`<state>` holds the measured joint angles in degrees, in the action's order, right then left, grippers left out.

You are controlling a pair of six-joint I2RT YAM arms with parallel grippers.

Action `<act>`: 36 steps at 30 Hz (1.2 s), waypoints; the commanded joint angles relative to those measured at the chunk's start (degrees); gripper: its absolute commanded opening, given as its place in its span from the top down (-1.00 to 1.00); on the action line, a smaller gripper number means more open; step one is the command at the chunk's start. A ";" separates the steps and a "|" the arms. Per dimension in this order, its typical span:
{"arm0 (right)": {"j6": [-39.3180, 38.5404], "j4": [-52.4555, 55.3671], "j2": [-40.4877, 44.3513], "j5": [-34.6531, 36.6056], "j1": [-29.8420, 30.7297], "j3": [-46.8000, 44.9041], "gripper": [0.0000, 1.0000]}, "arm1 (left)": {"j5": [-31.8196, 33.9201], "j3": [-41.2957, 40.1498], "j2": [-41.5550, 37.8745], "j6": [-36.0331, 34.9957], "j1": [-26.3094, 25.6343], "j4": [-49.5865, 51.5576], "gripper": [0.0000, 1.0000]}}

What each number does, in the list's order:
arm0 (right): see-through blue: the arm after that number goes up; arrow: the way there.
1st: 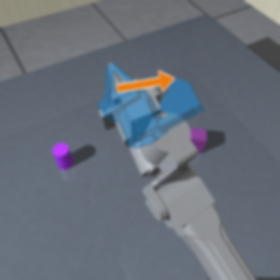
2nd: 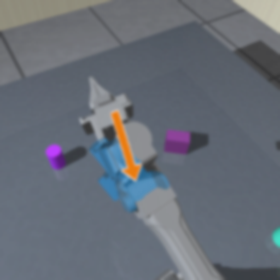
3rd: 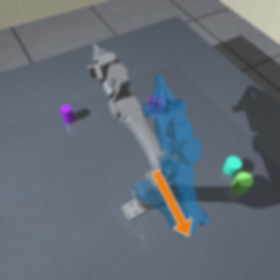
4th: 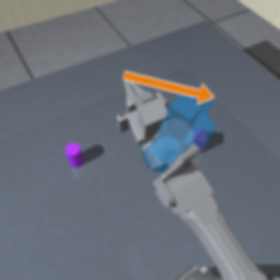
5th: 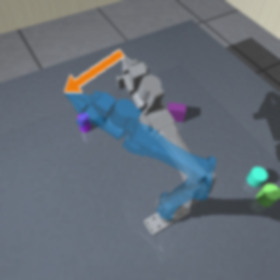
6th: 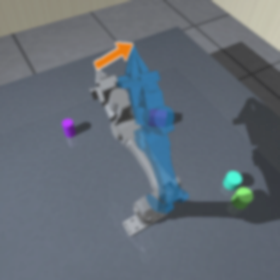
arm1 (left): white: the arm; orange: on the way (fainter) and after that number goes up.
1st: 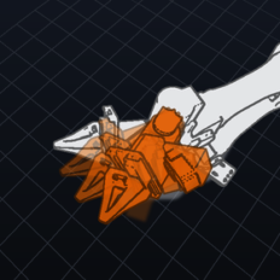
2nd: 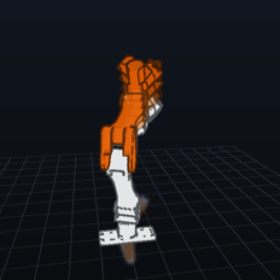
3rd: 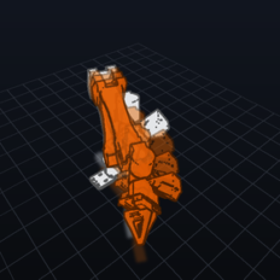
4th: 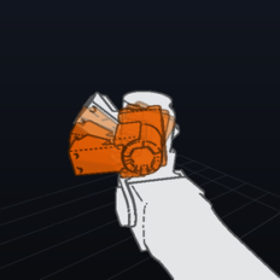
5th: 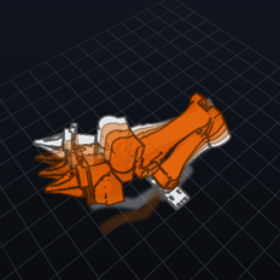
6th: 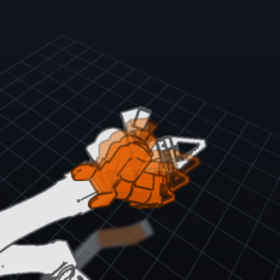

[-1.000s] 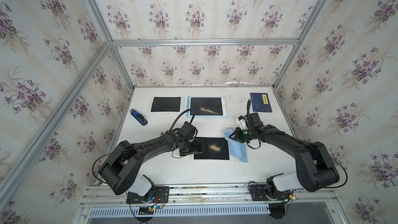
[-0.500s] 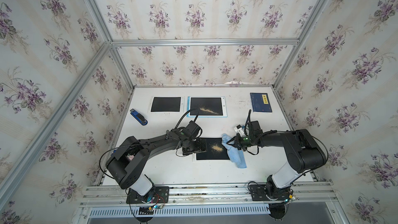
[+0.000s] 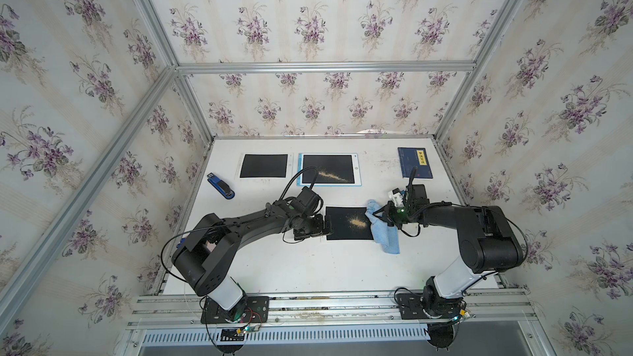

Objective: Wipe the drawing tablet
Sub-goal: Move the drawing tablet to the center of the board, then wipe the dirt from the drawing tablet.

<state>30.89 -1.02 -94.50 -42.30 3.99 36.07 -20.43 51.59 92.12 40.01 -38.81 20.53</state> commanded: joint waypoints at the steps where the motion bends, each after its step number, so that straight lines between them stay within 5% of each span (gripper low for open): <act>1: 1.03 -1.84 0.91 -0.33 -0.15 0.93 1.00 | 0.21 0.14 0.51 -0.76 0.05 -1.00 -0.97; 8: -0.78 7.15 8.96 4.22 1.11 6.44 1.00 | 5.35 4.38 4.40 -8.03 0.66 3.15 -0.84; 12: -0.05 8.32 10.86 5.54 8.39 8.29 1.00 | 8.96 9.19 6.78 -13.27 0.88 6.70 -0.76; 18: 15.20 -11.87 5.91 -1.39 17.56 6.02 1.00 | 12.25 12.51 10.27 -18.01 1.39 9.73 -0.74; 29: 40.03 -48.46 -12.26 -10.88 20.71 6.32 1.00 | 12.78 14.41 14.40 -20.91 1.37 14.40 -0.64; 36: 44.42 -55.14 -19.59 -11.75 21.92 8.10 1.00 | 14.09 14.25 14.63 -20.96 1.30 15.37 -0.64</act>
<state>71.66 -49.63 -112.60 -52.31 25.76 43.44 -7.64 66.46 106.15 19.38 -37.56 32.91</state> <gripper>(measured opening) 0.103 0.820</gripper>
